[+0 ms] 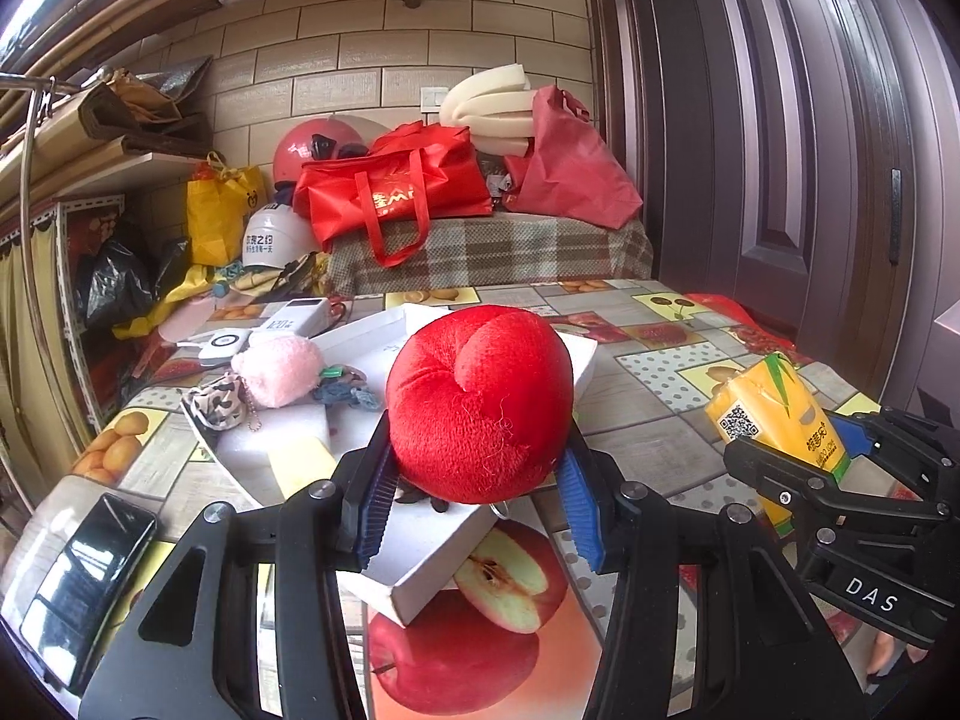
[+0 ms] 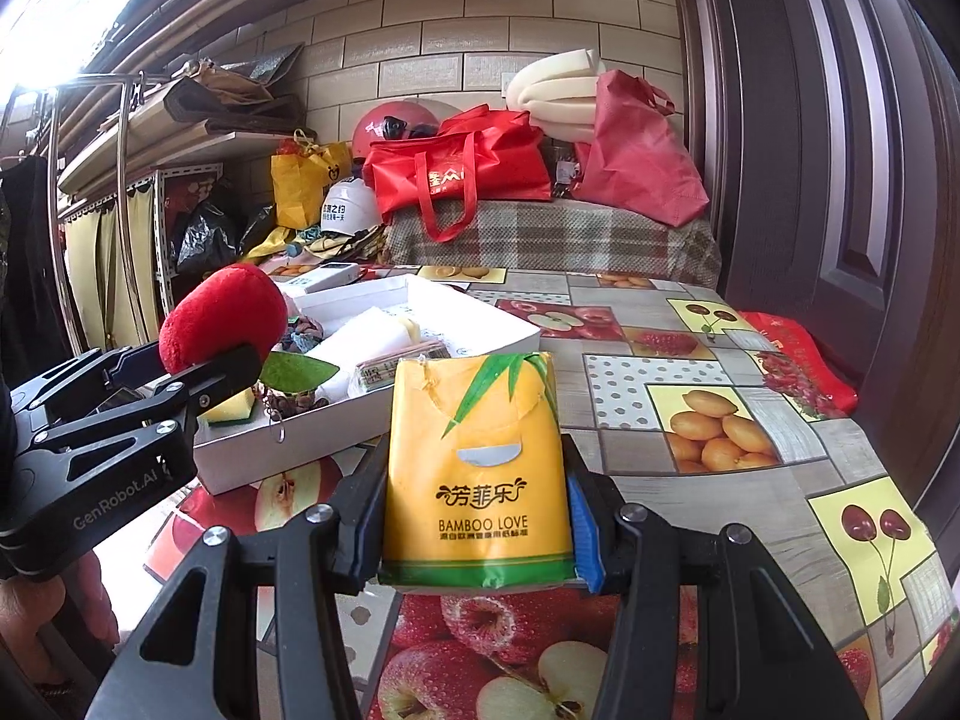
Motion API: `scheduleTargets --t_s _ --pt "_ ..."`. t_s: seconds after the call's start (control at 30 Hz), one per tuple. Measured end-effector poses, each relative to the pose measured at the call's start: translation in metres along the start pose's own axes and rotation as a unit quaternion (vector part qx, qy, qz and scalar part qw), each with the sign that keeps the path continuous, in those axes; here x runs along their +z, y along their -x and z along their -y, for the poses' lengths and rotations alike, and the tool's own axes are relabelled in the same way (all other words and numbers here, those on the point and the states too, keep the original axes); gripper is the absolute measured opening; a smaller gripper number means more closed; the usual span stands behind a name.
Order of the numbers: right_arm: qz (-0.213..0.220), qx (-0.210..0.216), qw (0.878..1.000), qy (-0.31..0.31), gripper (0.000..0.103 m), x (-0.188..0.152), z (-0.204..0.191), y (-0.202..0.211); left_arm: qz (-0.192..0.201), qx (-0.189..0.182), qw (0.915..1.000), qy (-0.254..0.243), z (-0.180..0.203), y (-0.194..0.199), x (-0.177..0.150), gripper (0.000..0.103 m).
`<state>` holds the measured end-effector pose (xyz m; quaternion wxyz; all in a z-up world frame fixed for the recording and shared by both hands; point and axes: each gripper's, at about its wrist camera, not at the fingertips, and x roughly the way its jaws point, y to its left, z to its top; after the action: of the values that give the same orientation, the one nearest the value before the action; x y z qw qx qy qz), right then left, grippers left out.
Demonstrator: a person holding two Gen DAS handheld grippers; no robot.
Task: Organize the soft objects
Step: 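Carry the plush apple over the box with the left tool while the right tool carries the tissue pack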
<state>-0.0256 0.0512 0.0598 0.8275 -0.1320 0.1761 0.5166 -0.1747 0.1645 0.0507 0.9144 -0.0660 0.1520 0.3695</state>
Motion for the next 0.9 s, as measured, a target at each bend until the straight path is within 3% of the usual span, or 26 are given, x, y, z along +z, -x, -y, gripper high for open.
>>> scheduleTargets --t_s 0.9 --pt "-0.024 0.038 0.999 0.021 0.050 0.022 -0.059 -0.053 -0.022 0.070 0.9968 0.030 -0.076 -0.029 0.004 0.050"
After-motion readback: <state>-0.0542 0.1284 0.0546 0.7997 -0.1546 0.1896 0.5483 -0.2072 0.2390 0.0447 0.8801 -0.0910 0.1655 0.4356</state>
